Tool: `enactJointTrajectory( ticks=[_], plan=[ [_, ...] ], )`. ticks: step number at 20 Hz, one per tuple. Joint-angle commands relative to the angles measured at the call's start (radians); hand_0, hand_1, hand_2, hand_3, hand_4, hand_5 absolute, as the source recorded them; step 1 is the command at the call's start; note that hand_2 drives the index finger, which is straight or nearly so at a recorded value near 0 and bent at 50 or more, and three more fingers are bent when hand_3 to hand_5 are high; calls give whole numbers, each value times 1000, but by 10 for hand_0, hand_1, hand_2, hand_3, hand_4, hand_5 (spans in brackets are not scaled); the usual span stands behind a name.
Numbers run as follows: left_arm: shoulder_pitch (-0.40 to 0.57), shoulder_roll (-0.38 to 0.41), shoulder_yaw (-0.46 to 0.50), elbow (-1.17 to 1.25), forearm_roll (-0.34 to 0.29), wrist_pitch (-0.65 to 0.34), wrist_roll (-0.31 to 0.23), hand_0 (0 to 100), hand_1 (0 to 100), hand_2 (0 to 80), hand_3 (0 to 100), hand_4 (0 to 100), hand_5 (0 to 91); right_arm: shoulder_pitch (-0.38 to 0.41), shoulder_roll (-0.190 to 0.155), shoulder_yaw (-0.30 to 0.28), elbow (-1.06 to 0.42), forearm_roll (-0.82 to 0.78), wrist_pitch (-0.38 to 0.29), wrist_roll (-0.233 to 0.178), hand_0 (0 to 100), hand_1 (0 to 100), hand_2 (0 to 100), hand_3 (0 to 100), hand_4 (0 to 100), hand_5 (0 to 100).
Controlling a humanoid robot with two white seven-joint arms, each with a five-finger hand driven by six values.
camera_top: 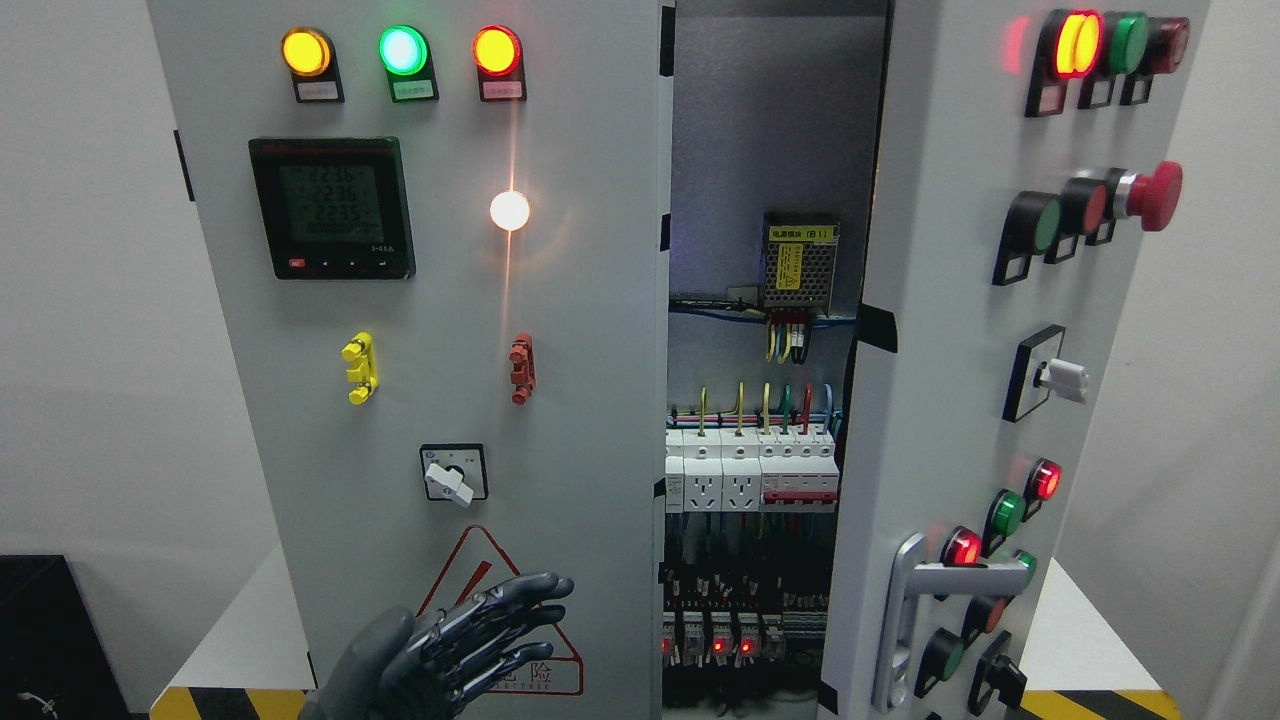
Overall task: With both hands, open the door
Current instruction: 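Raise the left hand toward the gap of the ajar button door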
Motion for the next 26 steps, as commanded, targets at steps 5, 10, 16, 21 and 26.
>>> enactJointTrajectory(
  ticks=[5,10,16,21,26],
  plan=[
    [-381,-27,-207,-43,236,98,0,0,0,0,0,0,0,0,0,-8,0,-8,0,0,0,0,0,0,0,0],
    [-523,-97,-275,45,252,106,2,0,0,0,0,0,0,0,0,-6,0,-8,0,0,0,0,0,0,0,0],
    [-639,-241,-278,190,289,192,2,0,0,0,0,0,0,0,0,-6,0,-8,-1,0,0,0,0,0,0,0],
    [-704,-310,-319,235,293,201,0,0,0,0,0,0,0,0,0,-6,0,-9,0,0,0,0,0,0,0,0],
    [-757,-358,-318,233,338,232,2,0,0,0,0,0,0,0,0,-6,0,-8,0,0,0,0,0,0,0,0]
  ],
)
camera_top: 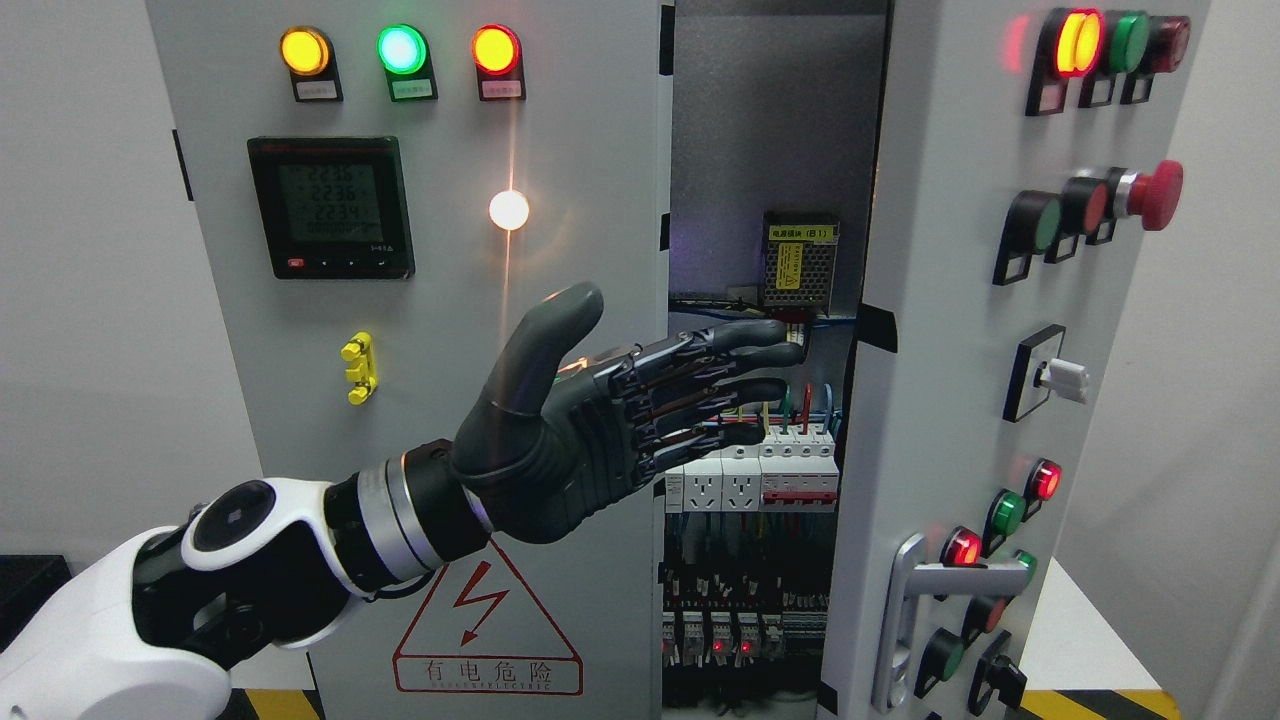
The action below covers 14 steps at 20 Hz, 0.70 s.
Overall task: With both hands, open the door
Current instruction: 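Raise the left hand toward the gap of the ajar button door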
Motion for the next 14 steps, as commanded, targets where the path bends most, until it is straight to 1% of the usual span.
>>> enactJointTrajectory(
  ticks=[1,3,4,7,8,11,14],
  plan=[
    [-76,-145,-55,78,36,17,0,0,0,0,0,0,0,0,1,-8,0,-8,0,0,0,0,0,0,0,0],
    [-84,-159,-56,82,44,27,-1,0,0,0,0,0,0,0,1,-8,0,-9,0,0,0,0,0,0,0,0],
    [-84,-165,-56,90,58,38,0,0,0,0,0,0,0,0,1,-8,0,-9,0,0,0,0,0,0,0,0],
    [-105,-181,-56,127,130,61,0,0,0,0,0,0,0,0,0,-8,0,-9,0,0,0,0,0,0,0,0],
    [-110,-188,-56,140,145,63,0,0,0,0,0,0,0,0,1,-6,0,-8,1,0,0,0,0,0,0,0],
    [-113,-195,-70,151,151,69,-1,0,0,0,0,0,0,0,0,-6,0,-8,0,0,0,0,0,0,0,0],
    [-119,-195,-75,150,186,70,-1,0,0,0,0,0,0,0,0,-8,0,-8,0,0,0,0,0,0,0,0]
  ],
)
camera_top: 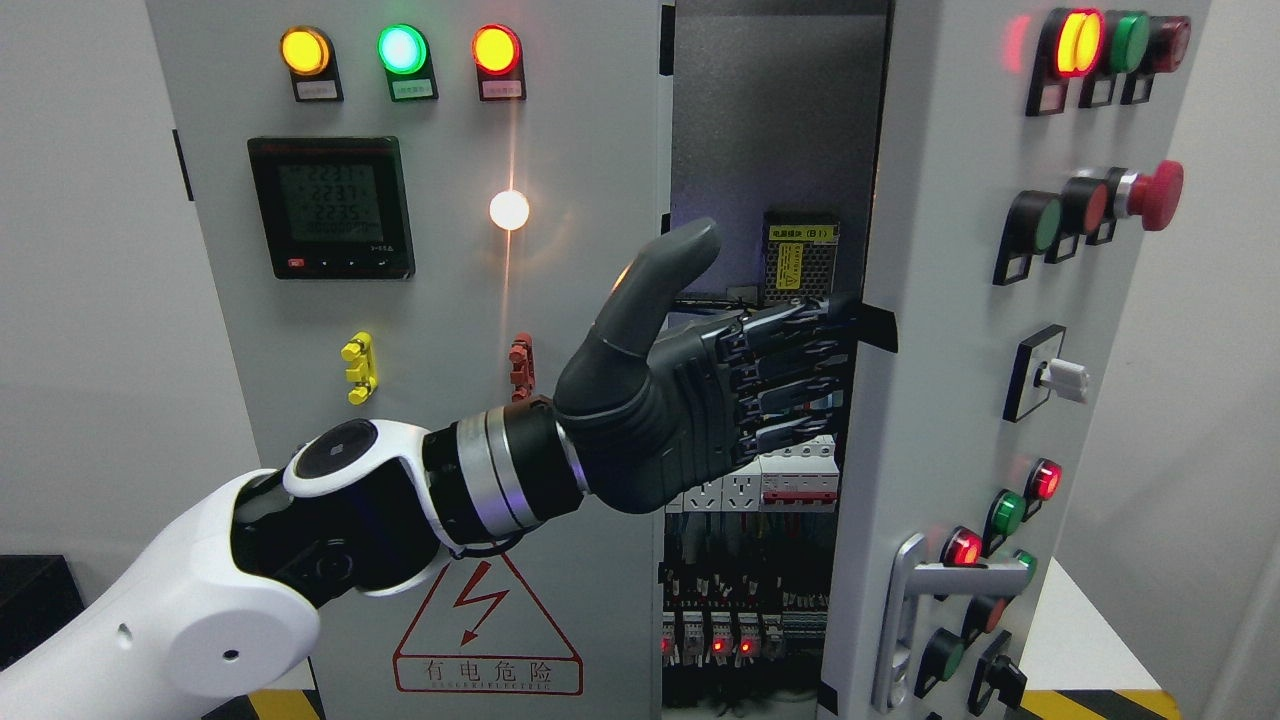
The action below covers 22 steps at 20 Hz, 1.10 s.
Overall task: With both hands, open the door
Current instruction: 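Raise the left hand toward the gap of the ajar button door, then insert left hand fingers behind the edge of the red-button door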
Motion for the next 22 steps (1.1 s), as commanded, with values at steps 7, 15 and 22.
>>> enactJointTrajectory(
  ticks=[7,15,22],
  plan=[
    [-21,-80,-31,54,63,20,-1,0,0,0,0,0,0,0,0,-6,0,-8,0,0,0,0,0,0,0,0],
    [-39,-102,-40,41,83,23,-1,0,0,0,0,0,0,0,0,-6,0,-8,1,0,0,0,0,0,0,0],
    [-68,-175,-87,43,79,23,0,0,0,0,0,0,0,0,0,-8,0,-8,0,0,0,0,0,0,0,0]
  ],
)
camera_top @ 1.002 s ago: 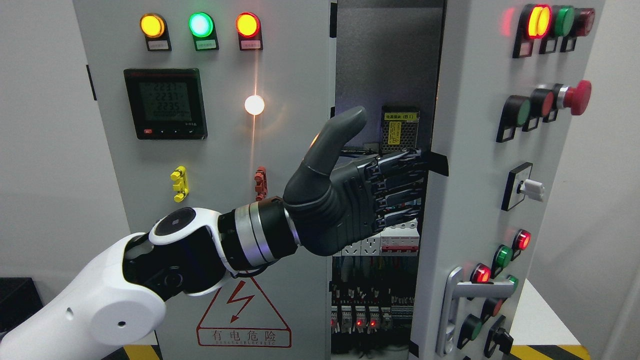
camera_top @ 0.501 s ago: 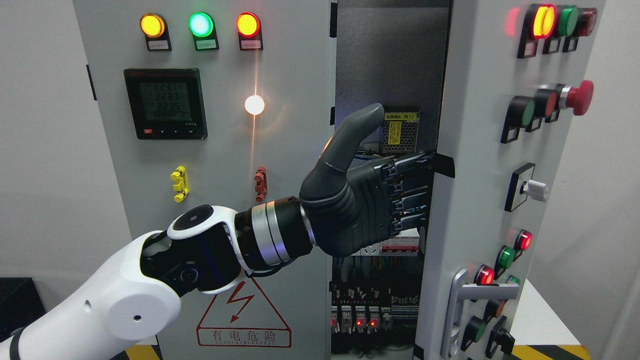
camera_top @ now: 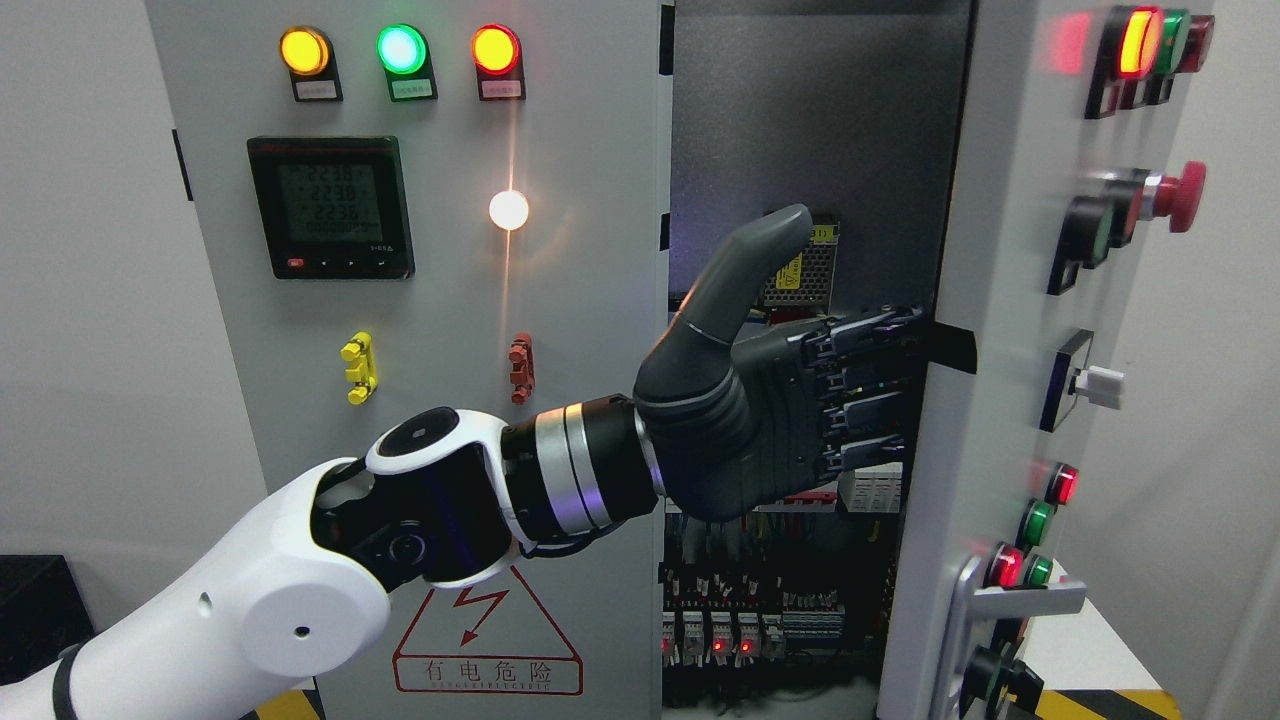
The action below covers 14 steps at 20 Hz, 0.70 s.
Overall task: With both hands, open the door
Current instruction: 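Insert left hand fingers behind the edge of the red-button door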
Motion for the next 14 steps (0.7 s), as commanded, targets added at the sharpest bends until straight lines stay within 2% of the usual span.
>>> enactJointTrajectory(
  ticks=[1,4,11,14],
  plan=[
    [-22,-88,-45,7,-2,0,0,0,0,0,0,0,0,0,0,-6,0,-8,0,0,0,0,0,0,0,0],
    [-40,-120,-80,13,-6,0,1,0,0,0,0,0,0,0,0,-6,0,-8,0,0,0,0,0,0,0,0],
    [-60,-211,-83,38,-14,2,3,0,0,0,0,0,0,0,0,-6,0,-8,-1,0,0,0,0,0,0,0],
    [-54,-272,-82,58,-63,25,6,0,0,0,0,0,0,0,0,-8,0,-8,0,0,0,0,0,0,0,0]
  ],
)
